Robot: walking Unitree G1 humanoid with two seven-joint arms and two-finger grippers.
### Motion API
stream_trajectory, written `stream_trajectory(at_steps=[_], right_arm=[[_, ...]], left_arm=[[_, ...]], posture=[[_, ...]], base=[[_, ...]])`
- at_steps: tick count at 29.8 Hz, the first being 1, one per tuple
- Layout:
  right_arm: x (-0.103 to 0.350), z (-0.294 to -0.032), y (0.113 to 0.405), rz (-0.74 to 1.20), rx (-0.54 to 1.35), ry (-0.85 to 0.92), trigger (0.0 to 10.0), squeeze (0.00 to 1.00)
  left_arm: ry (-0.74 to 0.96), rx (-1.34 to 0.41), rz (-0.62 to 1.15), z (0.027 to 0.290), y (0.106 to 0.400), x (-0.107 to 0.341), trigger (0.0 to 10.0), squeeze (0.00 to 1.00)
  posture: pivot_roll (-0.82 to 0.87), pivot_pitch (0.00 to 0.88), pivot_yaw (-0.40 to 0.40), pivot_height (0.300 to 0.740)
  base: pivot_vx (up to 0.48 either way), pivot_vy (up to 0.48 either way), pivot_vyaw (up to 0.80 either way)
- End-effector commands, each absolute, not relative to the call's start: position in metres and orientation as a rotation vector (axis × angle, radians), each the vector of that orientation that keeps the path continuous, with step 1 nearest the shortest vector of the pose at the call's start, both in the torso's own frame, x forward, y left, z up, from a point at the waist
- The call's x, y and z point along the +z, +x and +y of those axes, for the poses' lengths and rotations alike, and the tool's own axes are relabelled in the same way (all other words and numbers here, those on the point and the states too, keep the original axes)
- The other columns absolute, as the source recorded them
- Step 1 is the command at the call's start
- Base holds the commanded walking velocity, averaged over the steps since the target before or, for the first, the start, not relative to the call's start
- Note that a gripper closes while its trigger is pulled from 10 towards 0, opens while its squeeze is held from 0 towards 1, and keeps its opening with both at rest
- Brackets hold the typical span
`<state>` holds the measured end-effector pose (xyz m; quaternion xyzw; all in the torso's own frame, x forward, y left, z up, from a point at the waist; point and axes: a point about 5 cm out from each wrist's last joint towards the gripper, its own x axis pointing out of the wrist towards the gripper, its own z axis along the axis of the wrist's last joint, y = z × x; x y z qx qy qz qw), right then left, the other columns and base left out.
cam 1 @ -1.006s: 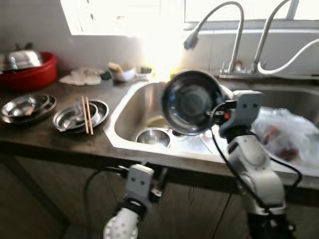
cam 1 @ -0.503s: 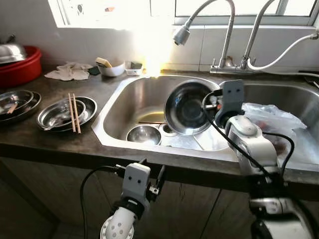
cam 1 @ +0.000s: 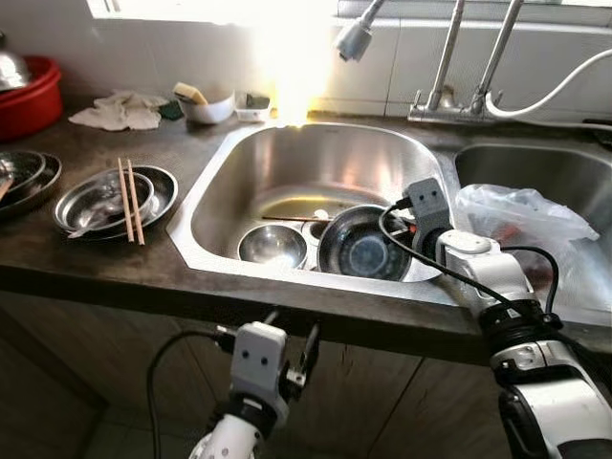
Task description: Kitchen organization
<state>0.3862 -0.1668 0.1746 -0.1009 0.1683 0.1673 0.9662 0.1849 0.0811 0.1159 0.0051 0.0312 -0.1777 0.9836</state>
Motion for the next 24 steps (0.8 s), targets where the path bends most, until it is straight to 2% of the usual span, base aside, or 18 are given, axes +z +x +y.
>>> stream_trajectory(at_steps=[1, 10, 11, 12, 23, 24], right_arm=[[0.164, -0.17, 0.387, 0.396, 0.346, -0.259, 10.0, 0.0], [0.154, -0.169, 0.387, 0.442, 0.363, -0.257, 10.0, 0.0], [0.153, -0.169, 0.389, 0.442, 0.369, -0.263, 10.0, 0.85], [0.153, -0.169, 0.389, 0.441, 0.371, -0.262, 10.0, 1.0], [0.168, -0.168, 0.394, 0.356, 0.333, -0.258, 10.0, 1.0], [0.171, -0.168, 0.395, 0.337, 0.324, -0.26, 10.0, 0.75]], left_arm=[[0.011, -0.364, 0.061, 0.078, 0.18, 0.121, 10.0, 0.0], [0.005, -0.352, 0.081, 0.079, 0.172, 0.122, 10.0, 0.0], [0.006, -0.35, 0.088, 0.08, 0.172, 0.121, 10.0, 0.0], [0.007, -0.35, 0.089, 0.08, 0.172, 0.121, 10.0, 0.0], [0.019, -0.346, 0.087, 0.081, 0.18, 0.12, 10.0, 0.0], [0.02, -0.346, 0.084, 0.081, 0.182, 0.12, 10.0, 0.0]], posture=[[0.04, 0.18, -0.051, 0.74], [0.05, 0.19, -0.053, 0.74], [0.05, 0.19, -0.054, 0.74], [0.05, 0.189, -0.052, 0.74], [0.05, 0.174, -0.045, 0.74], [0.04, 0.169, -0.042, 0.74]], base=[[0.0, 0.0, 0.0], [0.0, 0.0, 0.0], [0.0, 0.0, 0.0], [0.0, 0.0, 0.0], [0.0, 0.0, 0.0], [0.0, 0.0, 0.0]])
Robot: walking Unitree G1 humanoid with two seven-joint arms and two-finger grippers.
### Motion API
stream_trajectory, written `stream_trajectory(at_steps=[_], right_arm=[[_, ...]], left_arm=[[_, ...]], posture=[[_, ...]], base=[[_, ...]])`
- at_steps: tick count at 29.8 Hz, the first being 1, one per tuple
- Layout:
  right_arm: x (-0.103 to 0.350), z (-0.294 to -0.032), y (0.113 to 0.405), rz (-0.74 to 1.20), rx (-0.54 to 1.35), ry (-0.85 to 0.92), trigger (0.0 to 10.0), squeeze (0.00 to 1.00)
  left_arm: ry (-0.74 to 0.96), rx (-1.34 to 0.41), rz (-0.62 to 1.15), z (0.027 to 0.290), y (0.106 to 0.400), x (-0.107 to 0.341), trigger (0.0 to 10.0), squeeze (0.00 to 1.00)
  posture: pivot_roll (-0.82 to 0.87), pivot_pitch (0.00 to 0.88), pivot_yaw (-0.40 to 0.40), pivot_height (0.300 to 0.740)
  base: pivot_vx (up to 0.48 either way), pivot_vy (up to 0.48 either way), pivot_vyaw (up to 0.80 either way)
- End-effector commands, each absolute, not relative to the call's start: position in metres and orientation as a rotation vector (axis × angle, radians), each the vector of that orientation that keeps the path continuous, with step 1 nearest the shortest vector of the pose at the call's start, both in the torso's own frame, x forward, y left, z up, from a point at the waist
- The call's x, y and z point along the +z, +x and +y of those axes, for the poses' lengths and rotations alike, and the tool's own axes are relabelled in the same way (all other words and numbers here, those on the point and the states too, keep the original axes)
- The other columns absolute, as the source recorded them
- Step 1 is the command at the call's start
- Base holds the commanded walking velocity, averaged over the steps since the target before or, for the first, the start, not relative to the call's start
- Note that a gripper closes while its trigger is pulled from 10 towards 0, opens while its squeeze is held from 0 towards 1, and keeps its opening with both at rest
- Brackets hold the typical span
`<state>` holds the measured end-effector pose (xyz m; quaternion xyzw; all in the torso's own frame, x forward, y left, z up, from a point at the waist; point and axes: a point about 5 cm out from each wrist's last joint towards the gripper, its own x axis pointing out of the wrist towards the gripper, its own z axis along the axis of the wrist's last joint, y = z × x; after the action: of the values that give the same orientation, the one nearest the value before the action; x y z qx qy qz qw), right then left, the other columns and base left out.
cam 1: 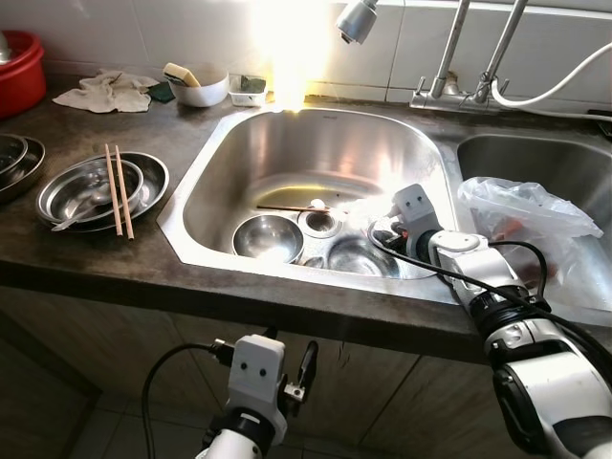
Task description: Kitchen organization
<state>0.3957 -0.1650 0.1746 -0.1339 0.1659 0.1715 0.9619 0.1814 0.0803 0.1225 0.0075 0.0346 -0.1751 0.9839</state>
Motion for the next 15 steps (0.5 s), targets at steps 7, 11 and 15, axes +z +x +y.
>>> stream_trajectory(at_steps=[7, 11, 15], right_arm=[[0.189, -0.17, 0.396, 0.225, 0.268, -0.257, 10.0, 0.0], [0.223, -0.165, 0.385, -0.021, 0.214, -0.223, 10.0, 0.0], [0.237, -0.16, 0.37, -0.14, 0.196, -0.168, 10.0, 0.0]], left_arm=[[0.028, -0.346, 0.077, 0.081, 0.187, 0.119, 10.0, 0.0], [0.037, -0.344, 0.066, 0.083, 0.196, 0.118, 10.0, 0.0], [0.043, -0.342, 0.058, 0.084, 0.2, 0.118, 10.0, 0.0]], posture=[[0.04, 0.144, -0.037, 0.74], [0.03, 0.119, -0.028, 0.74], [0.03, 0.107, -0.023, 0.74]], base=[[0.0, 0.0, 0.0], [0.0, 0.0, 0.0], [0.0, 0.0, 0.0]])
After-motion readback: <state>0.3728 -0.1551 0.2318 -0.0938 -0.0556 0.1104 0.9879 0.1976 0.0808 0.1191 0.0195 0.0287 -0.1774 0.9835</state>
